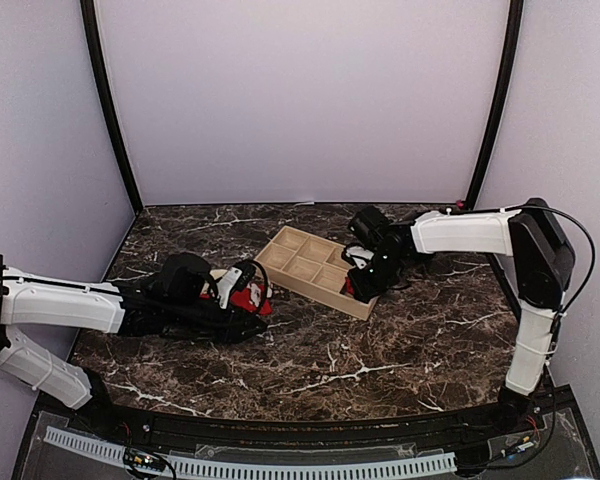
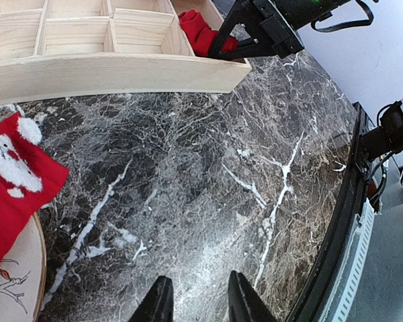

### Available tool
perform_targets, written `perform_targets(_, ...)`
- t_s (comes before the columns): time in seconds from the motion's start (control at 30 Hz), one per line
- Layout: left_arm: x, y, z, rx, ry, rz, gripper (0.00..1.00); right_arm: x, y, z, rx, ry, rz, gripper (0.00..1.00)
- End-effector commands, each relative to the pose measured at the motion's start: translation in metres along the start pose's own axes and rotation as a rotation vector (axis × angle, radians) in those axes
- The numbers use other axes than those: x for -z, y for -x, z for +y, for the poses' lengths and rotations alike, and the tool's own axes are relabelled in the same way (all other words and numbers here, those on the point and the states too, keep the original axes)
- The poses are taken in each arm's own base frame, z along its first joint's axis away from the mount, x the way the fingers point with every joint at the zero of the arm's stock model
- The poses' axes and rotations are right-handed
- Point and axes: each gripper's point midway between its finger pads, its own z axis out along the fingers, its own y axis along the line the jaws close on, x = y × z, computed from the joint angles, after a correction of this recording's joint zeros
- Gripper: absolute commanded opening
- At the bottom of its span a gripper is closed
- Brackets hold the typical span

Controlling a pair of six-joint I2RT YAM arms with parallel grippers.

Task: Roll the socks
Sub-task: Place the sock in the storage box.

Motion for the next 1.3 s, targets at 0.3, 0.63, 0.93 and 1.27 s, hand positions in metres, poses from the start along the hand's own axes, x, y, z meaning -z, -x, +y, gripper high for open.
perform_targets(0.3, 0.008, 0.004, -0.002, -0.019, -0.008, -0.020, 0.29, -0.008, -0.022, 0.007, -0.171, 0.192, 0.049, 0.00)
perform_targets(0.63, 0.010, 0.006, -0.004, -0.022, -0.016, -0.027, 0.28, -0.003, -0.022, -0.011, -0.149, 0.074, 0.087, 0.12)
perform_targets(0.93, 0.009, 0.005, -0.004, -0.021, -0.017, -0.019, 0.28, -0.001, -0.022, -0.017, -0.109, 0.002, 0.088, 0.36)
perform_targets(1.27, 0.007, 0.004, -0.005, -0.019, -0.022, -0.011, 0.26, 0.016, -0.007, -0.014, -0.086, -0.002, 0.030, 0.44)
